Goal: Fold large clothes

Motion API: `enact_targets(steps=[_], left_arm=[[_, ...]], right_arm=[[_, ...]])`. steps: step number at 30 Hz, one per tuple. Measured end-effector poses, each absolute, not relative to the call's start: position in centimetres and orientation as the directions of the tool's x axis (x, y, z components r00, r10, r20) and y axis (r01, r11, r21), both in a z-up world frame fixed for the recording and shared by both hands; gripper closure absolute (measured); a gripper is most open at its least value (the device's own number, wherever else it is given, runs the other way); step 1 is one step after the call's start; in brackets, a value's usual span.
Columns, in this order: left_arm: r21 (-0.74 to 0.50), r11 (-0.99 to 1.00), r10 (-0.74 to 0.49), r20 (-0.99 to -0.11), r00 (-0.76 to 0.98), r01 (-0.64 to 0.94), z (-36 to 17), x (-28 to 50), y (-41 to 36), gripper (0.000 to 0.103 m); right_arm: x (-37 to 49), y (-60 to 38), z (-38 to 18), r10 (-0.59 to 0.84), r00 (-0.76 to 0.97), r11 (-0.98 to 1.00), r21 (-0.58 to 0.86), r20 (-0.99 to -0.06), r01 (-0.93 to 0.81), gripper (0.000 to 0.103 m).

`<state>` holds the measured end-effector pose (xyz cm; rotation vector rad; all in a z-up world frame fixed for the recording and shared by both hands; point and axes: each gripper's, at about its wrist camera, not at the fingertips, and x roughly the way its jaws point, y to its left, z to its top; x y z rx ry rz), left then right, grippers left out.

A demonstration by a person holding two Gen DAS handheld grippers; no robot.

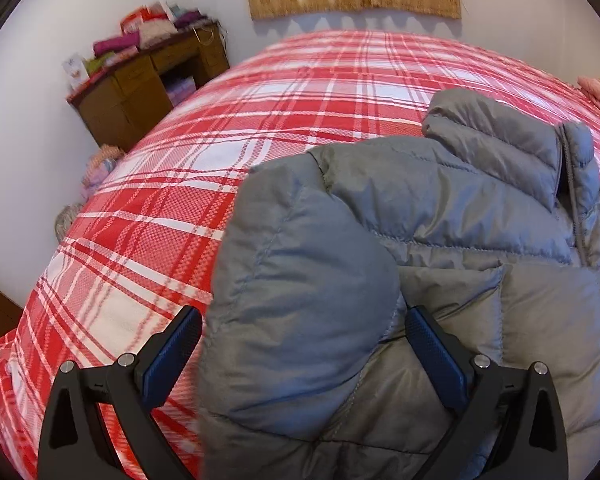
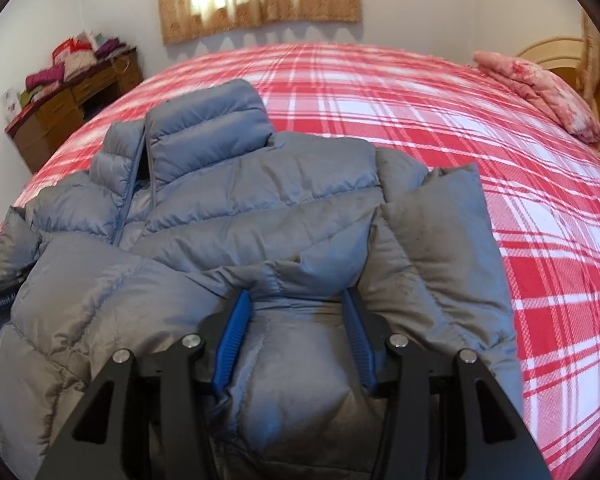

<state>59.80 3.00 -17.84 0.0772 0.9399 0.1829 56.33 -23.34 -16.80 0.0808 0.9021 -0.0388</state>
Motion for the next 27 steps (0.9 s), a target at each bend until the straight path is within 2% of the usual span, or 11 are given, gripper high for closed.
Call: enact_targets(steps=[3, 4, 10, 14, 17, 18, 20, 21, 22, 25, 27], left_arm=[[0.06, 0.982, 0.164, -0.753, 0.638, -0.181, -14.3, 60.0, 4.8, 0.001], [0.04, 0.981, 0.156, -0.746, 0.648, -0.191, -13.6, 60.3, 5.1, 0.001], [0.103, 0.972, 0.215, -0.749, 0.627, -0.209, -14.4, 64.2, 3.7, 0.001], [0.156, 0.972, 0.229, -0.774, 0.59, -0.173, -18.3, 63.8, 2.0, 0.001], [0.139, 0.976, 0.212, -0.774, 0.597, -0.167, -18.4, 63.9, 2.1, 0.001], [0.126, 0.979, 0.199, -0.781, 0.592, -0.163, -18.5, 64.0, 2.3, 0.001], [0.082, 0.983, 0.163, -0.791, 0.589, -0.162, -18.5, 64.0, 3.0, 0.001], [0.069, 0.984, 0.153, -0.795, 0.587, -0.162, -18.4, 64.0, 3.2, 0.001], [0.066, 0.983, 0.155, -0.795, 0.586, -0.171, -18.1, 63.9, 3.6, 0.001], [0.047, 0.982, 0.152, -0.767, 0.624, -0.181, -15.9, 63.8, 3.8, 0.001], [0.027, 0.984, 0.139, -0.735, 0.664, -0.176, -13.7, 64.0, 3.3, 0.001]], right_arm=[[56.7, -24.0, -13.7, 0.053, 0.644, 0.994, 0.105, -0.763, 0.042, 0.019], [57.2, -24.1, -12.7, 0.044, 0.656, 0.995, 0.095, -0.753, 0.043, 0.015], [65.2, -24.7, -8.8, 0.072, 0.67, 0.974, 0.198, -0.739, 0.114, 0.007], [70.4, -24.4, -9.5, 0.102, 0.631, 0.947, 0.269, -0.769, 0.175, 0.007], [73.4, -23.5, -11.3, 0.101, 0.564, 0.955, 0.239, -0.82, 0.176, 0.007], [73.9, -23.3, -12.0, 0.119, 0.54, 0.956, 0.243, -0.833, 0.164, 0.009], [73.7, -23.1, -12.6, 0.131, 0.511, 0.964, 0.229, -0.85, 0.135, 0.031], [73.1, -23.3, -12.8, 0.126, 0.508, 0.967, 0.22, -0.852, 0.128, 0.058], [72.5, -23.6, -12.9, 0.132, 0.507, 0.968, 0.222, -0.852, 0.12, 0.072], [70.0, -25.0, -12.5, 0.17, 0.533, 0.967, 0.244, -0.829, 0.071, 0.087], [69.0, -25.5, -12.1, 0.187, 0.552, 0.967, 0.25, -0.813, 0.041, 0.089]])
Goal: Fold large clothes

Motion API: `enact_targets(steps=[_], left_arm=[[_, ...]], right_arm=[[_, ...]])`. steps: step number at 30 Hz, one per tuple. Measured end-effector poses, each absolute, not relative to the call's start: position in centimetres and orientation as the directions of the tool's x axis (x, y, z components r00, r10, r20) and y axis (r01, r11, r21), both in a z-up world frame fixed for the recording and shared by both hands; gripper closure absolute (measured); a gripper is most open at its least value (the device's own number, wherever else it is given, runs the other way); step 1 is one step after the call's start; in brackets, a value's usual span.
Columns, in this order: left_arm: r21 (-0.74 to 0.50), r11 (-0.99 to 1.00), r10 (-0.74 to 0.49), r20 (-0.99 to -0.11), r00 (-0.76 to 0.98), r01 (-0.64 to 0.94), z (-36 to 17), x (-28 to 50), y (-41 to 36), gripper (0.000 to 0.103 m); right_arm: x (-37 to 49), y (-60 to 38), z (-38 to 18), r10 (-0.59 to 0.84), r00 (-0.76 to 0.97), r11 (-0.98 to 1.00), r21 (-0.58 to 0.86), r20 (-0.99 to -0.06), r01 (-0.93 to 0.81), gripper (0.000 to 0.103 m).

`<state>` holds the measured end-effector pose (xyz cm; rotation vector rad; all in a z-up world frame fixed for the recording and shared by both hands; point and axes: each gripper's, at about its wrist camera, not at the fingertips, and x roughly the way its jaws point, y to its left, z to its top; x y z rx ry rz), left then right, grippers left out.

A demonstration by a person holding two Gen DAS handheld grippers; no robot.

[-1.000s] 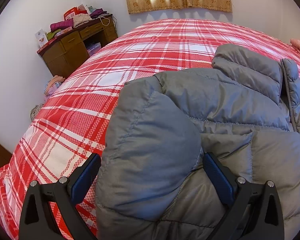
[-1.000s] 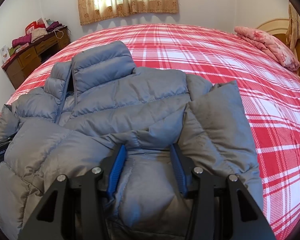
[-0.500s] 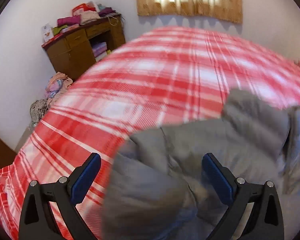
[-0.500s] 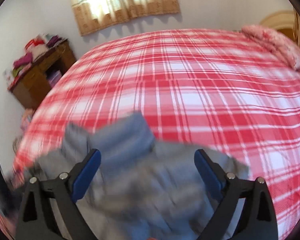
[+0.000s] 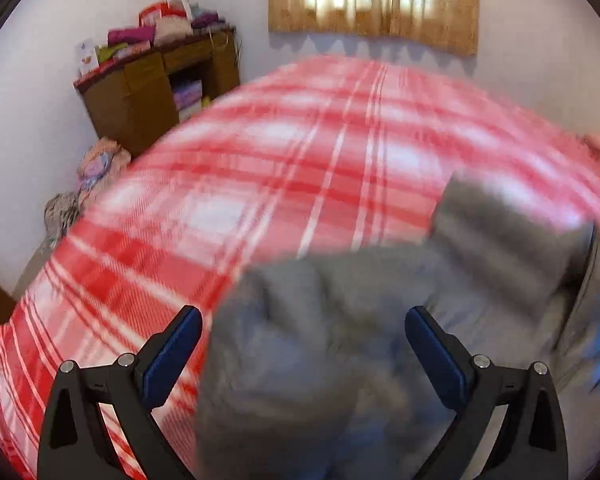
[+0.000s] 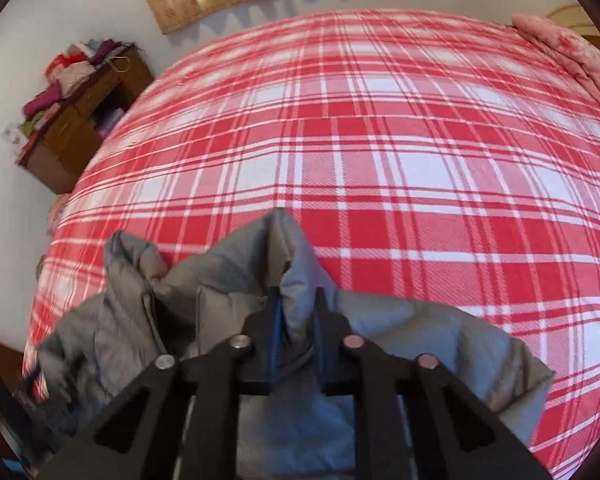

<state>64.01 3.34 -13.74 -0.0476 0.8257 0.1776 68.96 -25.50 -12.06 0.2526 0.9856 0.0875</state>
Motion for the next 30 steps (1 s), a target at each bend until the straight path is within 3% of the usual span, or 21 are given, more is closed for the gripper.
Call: enact_targets(steps=[4, 8, 15, 19, 25, 28, 30], left_arm=[[0.014, 0.993, 0.095, -0.69, 0.718, -0.118, -9.3, 66.7, 0.6, 0.001], [0.011, 0.992, 0.096, -0.705, 0.703, -0.124, -8.3, 70.8, -2.1, 0.001], [0.286, 0.956, 0.274, -0.769, 0.578, -0.072, -14.5, 71.2, -4.5, 0.001], [0.335, 0.94, 0.313, -0.785, 0.534, -0.059, -16.6, 67.8, -2.3, 0.001], [0.298, 0.95, 0.297, -0.785, 0.543, -0.088, -15.2, 66.3, -0.5, 0.001], [0.158, 0.976, 0.219, -0.695, 0.685, -0.152, -10.1, 65.2, -0.2, 0.001], [0.142, 0.977, 0.215, -0.651, 0.728, -0.161, -8.0, 65.9, -0.6, 0.001]], right_arm=[[67.2, -26.4, -12.0, 0.196, 0.589, 0.967, 0.254, -0.784, 0.017, 0.09], [66.4, -26.1, -12.4, 0.209, 0.613, 0.967, 0.255, -0.762, -0.012, 0.09], [64.4, -26.7, -12.2, 0.206, 0.643, 0.973, 0.227, -0.738, -0.051, 0.091], [64.0, -27.6, -12.9, 0.197, 0.648, 0.974, 0.224, -0.735, -0.041, 0.091], [63.4, -28.3, -14.8, 0.16, 0.643, 0.98, 0.197, -0.749, -0.014, 0.092], [63.1, -28.7, -15.3, 0.155, 0.651, 0.982, 0.188, -0.743, -0.019, 0.091], [63.0, -28.9, -15.8, 0.158, 0.658, 0.981, 0.193, -0.736, -0.019, 0.091]])
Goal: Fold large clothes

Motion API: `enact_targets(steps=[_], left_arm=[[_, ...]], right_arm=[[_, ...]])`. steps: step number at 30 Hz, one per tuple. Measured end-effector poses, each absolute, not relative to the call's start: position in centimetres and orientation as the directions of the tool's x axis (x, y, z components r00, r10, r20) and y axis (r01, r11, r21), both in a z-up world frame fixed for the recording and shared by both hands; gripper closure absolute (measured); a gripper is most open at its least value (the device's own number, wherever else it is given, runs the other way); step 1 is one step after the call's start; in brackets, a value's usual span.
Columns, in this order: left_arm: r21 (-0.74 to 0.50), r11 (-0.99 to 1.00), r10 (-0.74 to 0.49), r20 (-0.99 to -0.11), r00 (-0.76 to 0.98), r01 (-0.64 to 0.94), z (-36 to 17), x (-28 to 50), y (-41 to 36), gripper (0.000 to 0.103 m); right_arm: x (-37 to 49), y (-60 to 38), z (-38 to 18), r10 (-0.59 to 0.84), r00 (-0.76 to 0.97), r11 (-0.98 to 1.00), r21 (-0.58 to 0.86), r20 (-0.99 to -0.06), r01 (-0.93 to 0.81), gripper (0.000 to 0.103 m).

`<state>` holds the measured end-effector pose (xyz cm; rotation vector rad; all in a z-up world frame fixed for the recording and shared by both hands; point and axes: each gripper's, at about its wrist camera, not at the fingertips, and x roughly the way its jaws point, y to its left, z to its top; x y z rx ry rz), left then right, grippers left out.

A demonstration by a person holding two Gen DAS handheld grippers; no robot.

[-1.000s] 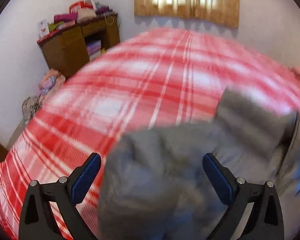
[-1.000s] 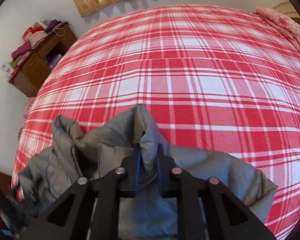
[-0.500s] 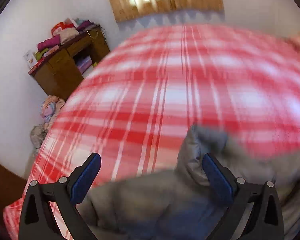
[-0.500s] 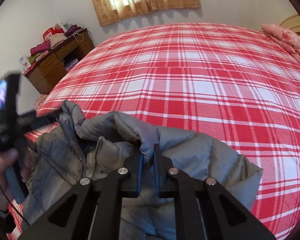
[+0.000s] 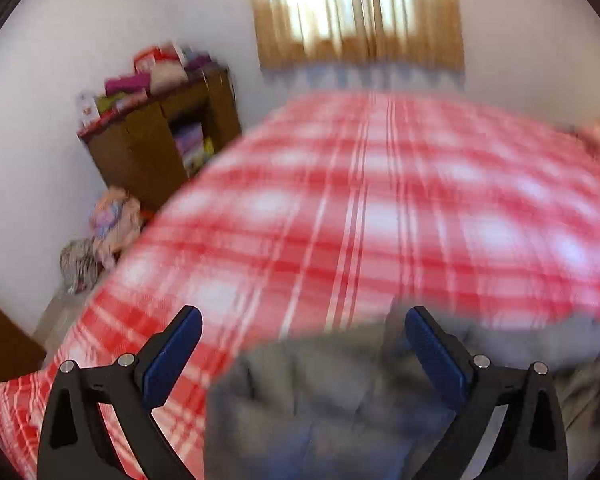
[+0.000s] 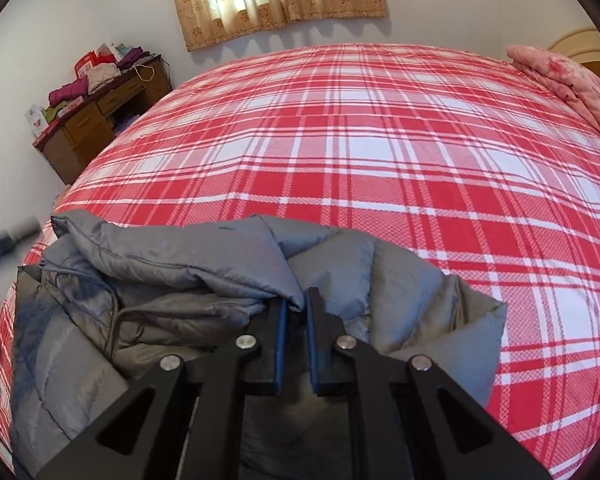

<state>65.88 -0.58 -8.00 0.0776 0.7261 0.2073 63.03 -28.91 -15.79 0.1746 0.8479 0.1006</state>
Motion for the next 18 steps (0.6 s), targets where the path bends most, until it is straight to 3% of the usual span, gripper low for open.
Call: enact_targets(steps=[4, 9, 15, 17, 18], left_arm=[[0.193, 0.967, 0.255, -0.649, 0.717, -0.169, -8.0, 70.2, -2.1, 0.001], [0.41, 0.907, 0.381, -0.697, 0.608, -0.099, -14.5, 69.4, -4.2, 0.001], [0.398, 0.912, 0.368, -0.683, 0.631, -0.101, -17.5, 66.4, -3.6, 0.001], [0.413, 0.906, 0.375, -0.68, 0.63, -0.094, -17.4, 66.4, -3.9, 0.001], [0.42, 0.903, 0.378, -0.679, 0.629, -0.089, -17.4, 66.4, -4.1, 0.001]], right_arm=[[62.4, -28.8, -17.0, 0.149, 0.684, 0.984, 0.178, -0.714, -0.028, 0.092], [62.5, -29.4, -17.3, 0.171, 0.686, 0.977, 0.213, -0.707, -0.024, 0.093], [62.2, -29.5, -16.9, 0.177, 0.682, 0.975, 0.222, -0.71, -0.022, 0.093], [61.4, -29.8, -16.0, 0.154, 0.679, 0.977, 0.212, -0.717, 0.002, 0.084], [61.0, -29.9, -15.5, 0.135, 0.675, 0.979, 0.201, -0.725, 0.02, 0.074]])
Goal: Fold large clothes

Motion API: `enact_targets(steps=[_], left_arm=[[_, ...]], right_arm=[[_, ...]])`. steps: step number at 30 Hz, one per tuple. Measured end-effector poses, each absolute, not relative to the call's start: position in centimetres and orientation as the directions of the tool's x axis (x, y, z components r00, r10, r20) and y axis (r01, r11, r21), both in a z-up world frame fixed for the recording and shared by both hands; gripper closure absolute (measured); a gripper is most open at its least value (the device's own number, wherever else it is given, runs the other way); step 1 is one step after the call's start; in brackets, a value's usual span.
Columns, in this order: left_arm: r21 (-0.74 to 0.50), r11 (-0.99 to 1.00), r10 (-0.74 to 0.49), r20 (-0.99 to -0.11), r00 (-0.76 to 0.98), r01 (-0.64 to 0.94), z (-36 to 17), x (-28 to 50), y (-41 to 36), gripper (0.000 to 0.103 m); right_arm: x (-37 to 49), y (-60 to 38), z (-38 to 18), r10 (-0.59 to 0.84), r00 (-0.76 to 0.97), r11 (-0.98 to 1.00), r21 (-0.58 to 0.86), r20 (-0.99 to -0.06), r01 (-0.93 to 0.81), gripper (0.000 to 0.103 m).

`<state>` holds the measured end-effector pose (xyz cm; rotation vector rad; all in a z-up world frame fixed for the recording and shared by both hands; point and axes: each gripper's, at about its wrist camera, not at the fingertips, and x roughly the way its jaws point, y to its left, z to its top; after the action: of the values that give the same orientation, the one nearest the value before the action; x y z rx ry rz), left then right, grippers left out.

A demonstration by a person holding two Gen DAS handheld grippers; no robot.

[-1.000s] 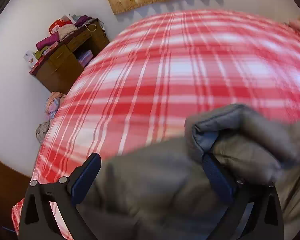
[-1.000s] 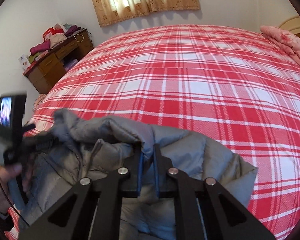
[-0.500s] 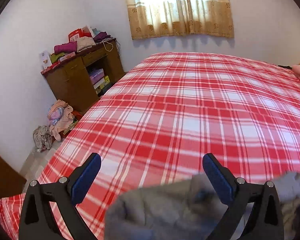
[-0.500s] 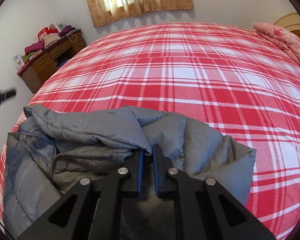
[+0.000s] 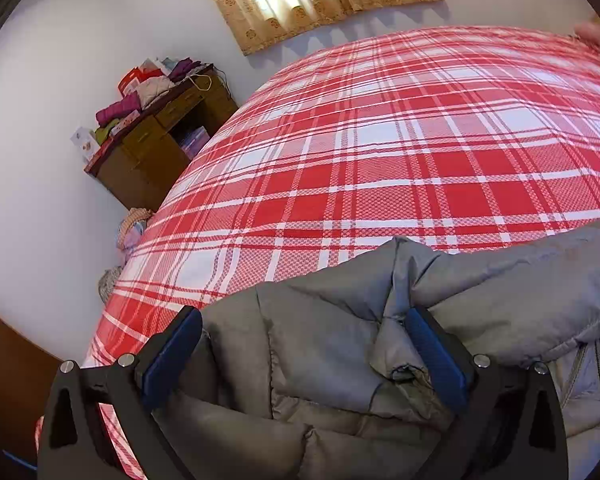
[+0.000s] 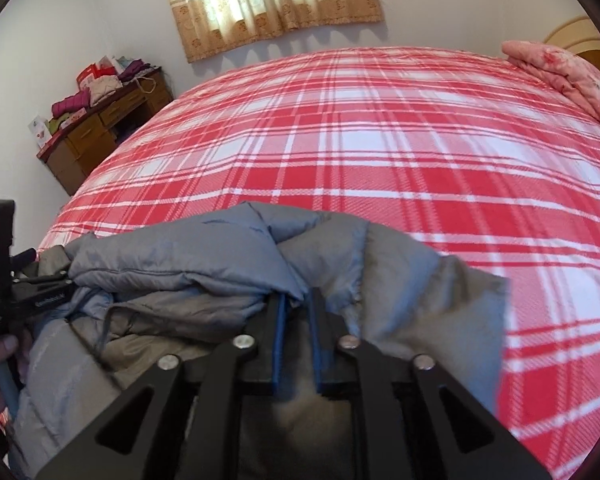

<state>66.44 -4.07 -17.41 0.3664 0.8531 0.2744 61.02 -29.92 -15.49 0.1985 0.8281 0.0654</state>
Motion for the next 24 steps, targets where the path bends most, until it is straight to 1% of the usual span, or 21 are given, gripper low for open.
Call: enact_targets(steps=[1, 2, 3, 4, 6, 8, 10, 11, 13, 16, 18, 20, 24], left_arm=[[0.426, 0.901, 0.379, -0.679, 0.629, -0.082, -17.1, 66.4, -4.2, 0.001], [0.416, 0.906, 0.368, -0.674, 0.64, -0.082, -16.2, 66.1, -4.1, 0.001], [0.395, 0.915, 0.35, -0.669, 0.656, -0.085, -15.2, 66.0, -4.1, 0.001], [0.351, 0.932, 0.315, -0.656, 0.686, -0.092, -13.6, 65.5, -4.0, 0.001], [0.268, 0.959, 0.244, -0.633, 0.735, -0.088, -11.0, 64.9, -4.1, 0.001], [0.152, 0.988, 0.128, -0.63, 0.766, -0.039, -9.0, 64.7, -4.9, 0.001], [0.062, 0.997, 0.014, -0.653, 0.758, 0.035, -8.9, 65.2, -6.2, 0.001], [0.045, 0.997, -0.012, -0.667, 0.745, 0.056, -9.5, 65.5, -6.8, 0.001], [0.039, 0.996, -0.03, -0.688, 0.725, 0.078, -11.2, 66.0, -7.7, 0.001], [0.069, 0.995, 0.002, -0.73, 0.684, 0.07, -14.9, 66.4, -8.1, 0.001], [0.052, 0.997, -0.001, -0.762, 0.647, 0.063, -16.8, 66.4, -7.8, 0.001], [-0.001, 0.999, -0.034, -0.779, 0.626, 0.053, -18.0, 66.4, -7.1, 0.001], [0.016, 0.998, -0.021, -0.788, 0.615, 0.054, -18.8, 66.4, -7.4, 0.001]], right_arm=[[60.4, -30.3, -14.6, 0.122, 0.673, 0.98, 0.198, -0.73, 0.037, 0.06], [59.9, -30.5, -13.8, 0.12, 0.68, 0.978, 0.203, -0.724, 0.043, 0.053], [59.2, -30.7, -12.5, 0.109, 0.699, 0.979, 0.196, -0.707, 0.046, 0.042], [58.8, -30.7, -11.2, 0.087, 0.72, 0.983, 0.176, -0.689, 0.051, 0.039], [58.9, -30.2, -8.7, 0.068, 0.755, 0.987, 0.157, -0.653, 0.046, 0.039], [60.0, -29.2, -7.5, 0.103, 0.765, 0.983, 0.182, -0.636, 0.019, 0.041], [61.9, -27.4, -7.2, 0.141, 0.765, 0.979, 0.204, -0.629, -0.013, 0.046], [62.6, -26.8, -7.6, 0.163, 0.759, 0.975, 0.221, -0.63, -0.026, 0.047], [64.1, -25.3, -9.3, 0.174, 0.741, 0.975, 0.217, -0.648, -0.04, 0.063], [65.1, -24.4, -13.2, 0.179, 0.685, 0.976, 0.214, -0.706, -0.034, 0.065], [64.9, -24.5, -15.3, 0.174, 0.663, 0.977, 0.211, -0.728, -0.025, 0.068], [64.5, -24.9, -16.3, 0.2, 0.658, 0.971, 0.239, -0.726, -0.032, 0.07], [64.3, -24.8, -16.5, 0.197, 0.658, 0.972, 0.233, -0.727, -0.033, 0.071]])
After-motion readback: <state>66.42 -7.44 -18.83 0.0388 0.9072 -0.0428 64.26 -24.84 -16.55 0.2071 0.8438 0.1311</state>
